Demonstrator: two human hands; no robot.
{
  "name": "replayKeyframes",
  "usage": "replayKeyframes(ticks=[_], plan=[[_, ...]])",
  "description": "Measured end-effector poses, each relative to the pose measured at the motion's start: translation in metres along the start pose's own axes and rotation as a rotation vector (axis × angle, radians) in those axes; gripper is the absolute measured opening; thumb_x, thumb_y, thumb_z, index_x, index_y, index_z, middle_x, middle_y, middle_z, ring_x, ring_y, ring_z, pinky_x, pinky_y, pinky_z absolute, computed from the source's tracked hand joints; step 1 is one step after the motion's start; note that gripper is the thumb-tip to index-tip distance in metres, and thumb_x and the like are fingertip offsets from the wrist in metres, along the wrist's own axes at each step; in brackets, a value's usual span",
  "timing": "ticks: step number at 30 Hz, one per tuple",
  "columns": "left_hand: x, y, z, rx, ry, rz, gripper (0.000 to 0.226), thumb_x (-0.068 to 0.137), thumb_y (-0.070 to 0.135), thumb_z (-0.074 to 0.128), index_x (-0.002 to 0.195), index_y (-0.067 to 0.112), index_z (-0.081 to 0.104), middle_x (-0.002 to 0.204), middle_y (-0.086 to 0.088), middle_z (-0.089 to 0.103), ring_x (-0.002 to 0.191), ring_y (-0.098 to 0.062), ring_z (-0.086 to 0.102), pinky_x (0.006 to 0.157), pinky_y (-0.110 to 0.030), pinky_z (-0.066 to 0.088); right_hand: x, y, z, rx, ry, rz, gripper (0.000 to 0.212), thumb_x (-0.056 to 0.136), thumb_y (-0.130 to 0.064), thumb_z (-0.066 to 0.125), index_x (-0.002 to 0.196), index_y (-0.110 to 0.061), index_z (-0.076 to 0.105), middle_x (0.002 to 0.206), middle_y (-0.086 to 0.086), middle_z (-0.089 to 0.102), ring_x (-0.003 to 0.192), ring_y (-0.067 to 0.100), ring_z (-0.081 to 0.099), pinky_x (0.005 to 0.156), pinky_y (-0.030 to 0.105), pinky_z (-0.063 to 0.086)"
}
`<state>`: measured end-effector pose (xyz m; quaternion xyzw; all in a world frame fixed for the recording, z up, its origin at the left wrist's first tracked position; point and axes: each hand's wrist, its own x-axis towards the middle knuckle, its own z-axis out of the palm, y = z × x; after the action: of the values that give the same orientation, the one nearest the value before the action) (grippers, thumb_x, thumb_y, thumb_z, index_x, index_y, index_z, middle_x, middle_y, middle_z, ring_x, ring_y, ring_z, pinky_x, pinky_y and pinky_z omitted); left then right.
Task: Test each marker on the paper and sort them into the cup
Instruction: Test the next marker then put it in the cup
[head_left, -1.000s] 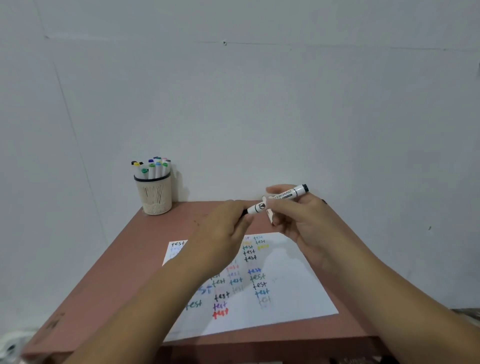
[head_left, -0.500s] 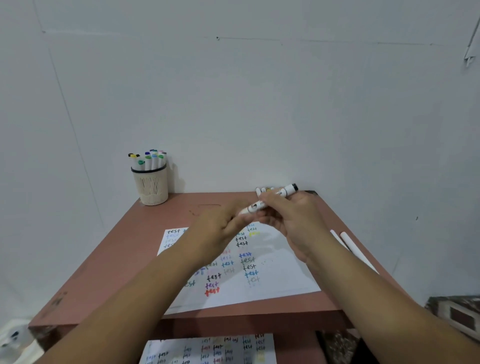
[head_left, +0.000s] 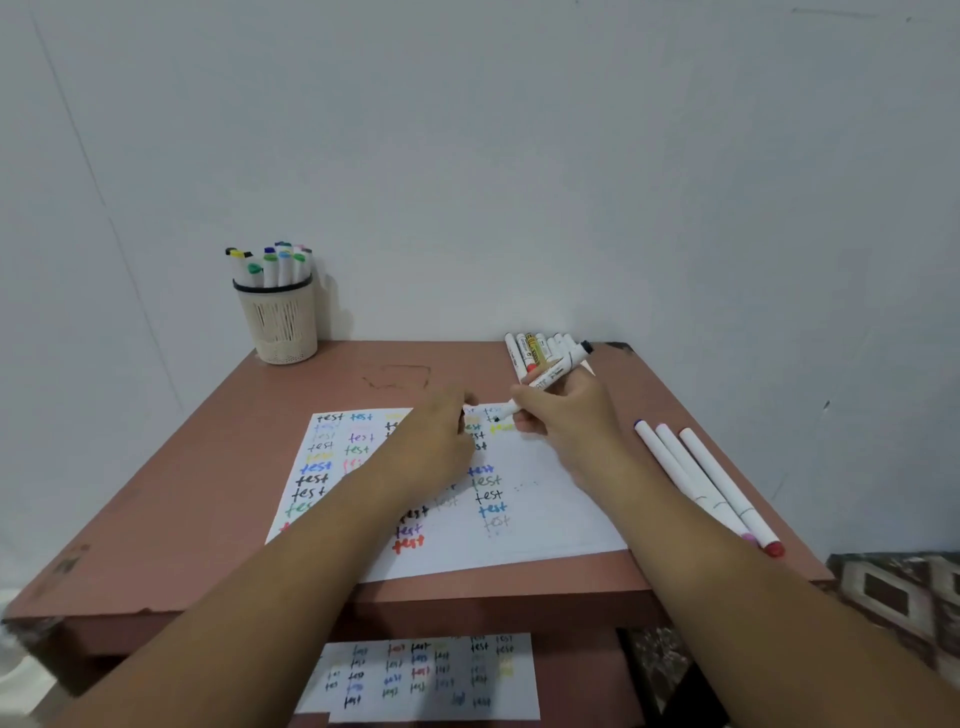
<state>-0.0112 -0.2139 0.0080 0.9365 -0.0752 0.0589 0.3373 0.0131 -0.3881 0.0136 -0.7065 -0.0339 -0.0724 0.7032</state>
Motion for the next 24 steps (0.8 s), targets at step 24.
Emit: replayKeyframes(ticks=[24], plan=[[0.005,-0.016,0.011,0.02,0.154,0.118,0.028,0.103,0.014,0.042,0.126,0.026,0.051,0.106,0.005,0.059,0.091,-0.011,0.055,0.073,-0.028,0.041,0.008,0.019,-0.002,-0.263,0.024,-0.049,0.011,0.083,-0.019,0.076,0.082,-0.024,0.066,0.067,-0.007,0.071,0.059,0.012,0.064,0.073,0.046,0.061]])
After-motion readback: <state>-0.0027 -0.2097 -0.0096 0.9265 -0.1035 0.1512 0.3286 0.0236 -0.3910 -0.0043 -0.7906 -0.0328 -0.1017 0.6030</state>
